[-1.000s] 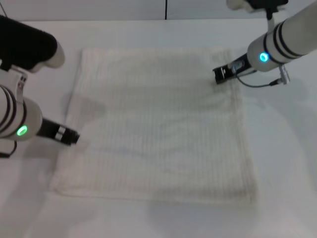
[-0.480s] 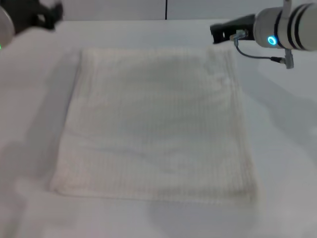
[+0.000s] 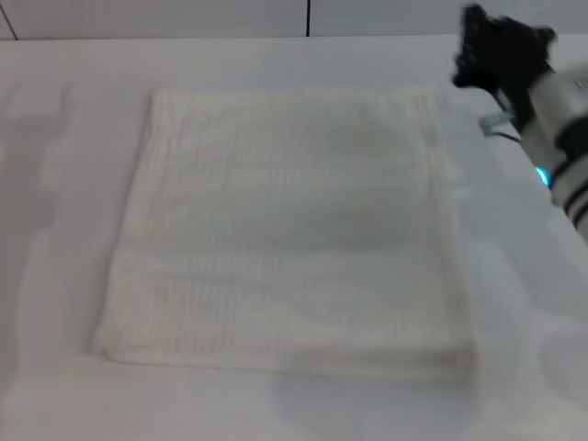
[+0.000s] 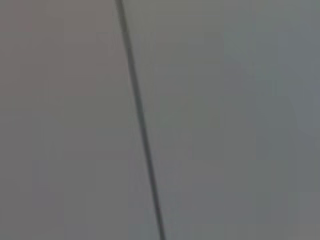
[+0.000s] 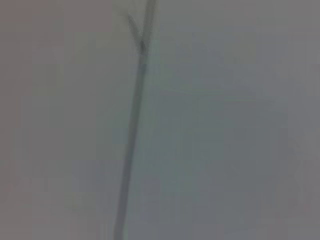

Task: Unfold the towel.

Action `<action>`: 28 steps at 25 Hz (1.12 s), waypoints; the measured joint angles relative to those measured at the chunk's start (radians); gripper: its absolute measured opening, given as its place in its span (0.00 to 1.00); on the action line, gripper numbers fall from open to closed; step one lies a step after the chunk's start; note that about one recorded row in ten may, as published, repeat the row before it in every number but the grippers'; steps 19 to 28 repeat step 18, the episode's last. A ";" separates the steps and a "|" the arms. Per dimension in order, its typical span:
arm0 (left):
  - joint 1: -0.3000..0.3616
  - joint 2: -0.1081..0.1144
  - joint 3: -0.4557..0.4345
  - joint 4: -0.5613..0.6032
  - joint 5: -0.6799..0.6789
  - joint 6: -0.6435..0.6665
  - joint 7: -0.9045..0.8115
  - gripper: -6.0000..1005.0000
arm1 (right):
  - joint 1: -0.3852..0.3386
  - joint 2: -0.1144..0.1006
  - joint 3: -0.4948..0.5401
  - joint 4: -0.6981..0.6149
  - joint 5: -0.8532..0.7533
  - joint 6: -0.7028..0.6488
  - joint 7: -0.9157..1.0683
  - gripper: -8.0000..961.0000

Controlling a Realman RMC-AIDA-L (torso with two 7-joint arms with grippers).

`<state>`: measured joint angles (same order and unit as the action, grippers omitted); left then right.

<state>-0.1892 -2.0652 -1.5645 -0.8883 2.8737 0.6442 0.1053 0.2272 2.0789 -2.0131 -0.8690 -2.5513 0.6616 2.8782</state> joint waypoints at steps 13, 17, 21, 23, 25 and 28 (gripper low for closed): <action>-0.257 0.005 -0.205 0.591 0.001 0.320 0.000 0.83 | 0.117 0.002 -0.064 0.546 0.143 0.318 0.075 0.01; -0.253 0.005 -0.246 0.597 -0.001 0.321 0.035 0.83 | 0.161 -0.001 -0.039 0.638 0.144 0.305 0.075 0.01; -0.253 0.005 -0.246 0.597 -0.001 0.321 0.035 0.83 | 0.167 -0.001 -0.028 0.656 0.144 0.305 0.073 0.01; -0.253 0.005 -0.246 0.597 -0.001 0.321 0.035 0.83 | 0.167 -0.001 -0.028 0.656 0.144 0.305 0.073 0.01; -0.253 0.005 -0.246 0.597 -0.001 0.321 0.035 0.83 | 0.167 -0.001 -0.028 0.656 0.144 0.305 0.073 0.01; -0.253 0.005 -0.246 0.597 -0.001 0.321 0.035 0.83 | 0.167 -0.001 -0.028 0.656 0.144 0.305 0.073 0.01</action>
